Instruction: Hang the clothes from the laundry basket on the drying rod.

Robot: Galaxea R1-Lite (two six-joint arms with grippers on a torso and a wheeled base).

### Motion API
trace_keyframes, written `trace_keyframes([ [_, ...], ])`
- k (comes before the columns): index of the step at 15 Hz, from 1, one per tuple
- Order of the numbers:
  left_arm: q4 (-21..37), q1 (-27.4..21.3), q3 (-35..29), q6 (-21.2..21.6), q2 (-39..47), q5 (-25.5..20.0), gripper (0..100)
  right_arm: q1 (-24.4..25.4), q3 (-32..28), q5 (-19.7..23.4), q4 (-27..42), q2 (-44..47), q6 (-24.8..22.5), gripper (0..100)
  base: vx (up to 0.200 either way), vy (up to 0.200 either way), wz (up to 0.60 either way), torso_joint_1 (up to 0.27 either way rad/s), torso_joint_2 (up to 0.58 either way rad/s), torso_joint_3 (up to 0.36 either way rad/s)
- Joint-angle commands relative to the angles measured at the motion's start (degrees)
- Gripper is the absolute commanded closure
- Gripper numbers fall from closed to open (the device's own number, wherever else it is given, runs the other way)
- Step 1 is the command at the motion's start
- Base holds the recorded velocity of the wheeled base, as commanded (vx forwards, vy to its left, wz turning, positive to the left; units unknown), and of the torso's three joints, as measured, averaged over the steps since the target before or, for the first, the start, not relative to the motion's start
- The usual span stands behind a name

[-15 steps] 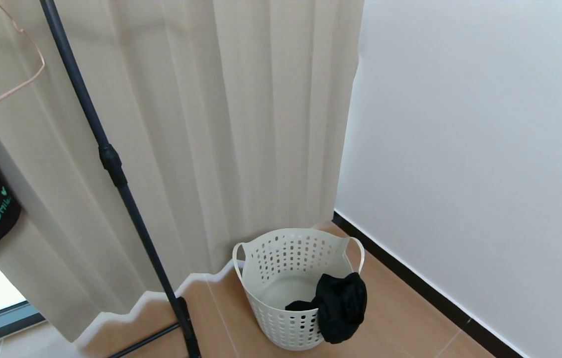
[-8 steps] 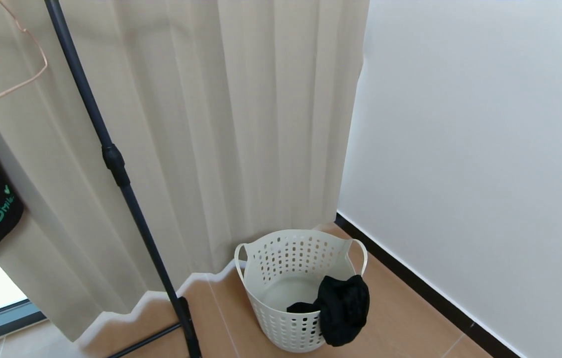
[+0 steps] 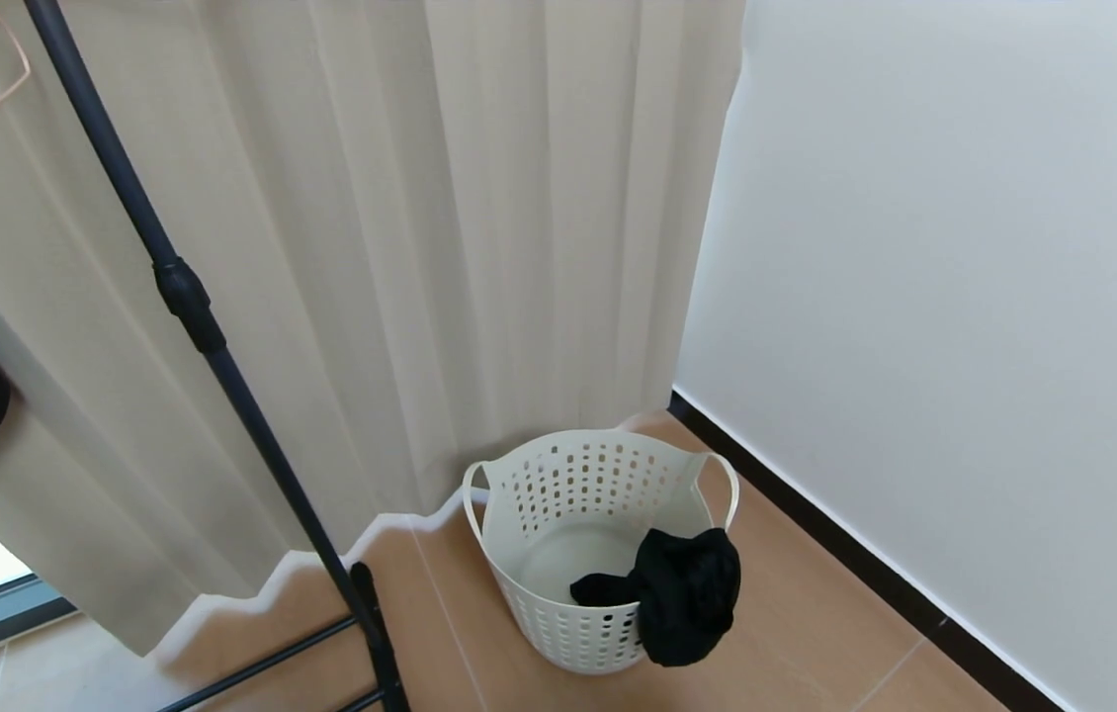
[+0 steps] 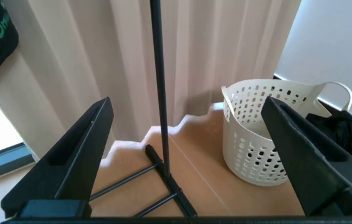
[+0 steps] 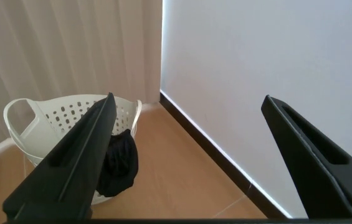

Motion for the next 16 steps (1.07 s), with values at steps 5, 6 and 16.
trace_keyframes([
  [5,0.0,-0.1,0.0,0.1,0.1,0.0,0,0.0,0.0,0.0,0.0,0.1,0.0,0,0.000,0.000,0.00,0.002,0.00,-0.196],
  [6,0.0,-0.1,0.0,0.1,0.1,0.0,0,0.0,0.0,0.0,0.0,0.1,0.0,0,0.000,0.000,0.00,0.012,-0.01,-0.193],
  [16,0.1,-0.2,0.0,0.1,0.1,0.0,0,0.0,0.0,-0.1,0.0,0.1,0.2,0,0.000,0.000,0.00,0.000,0.00,-0.199],
])
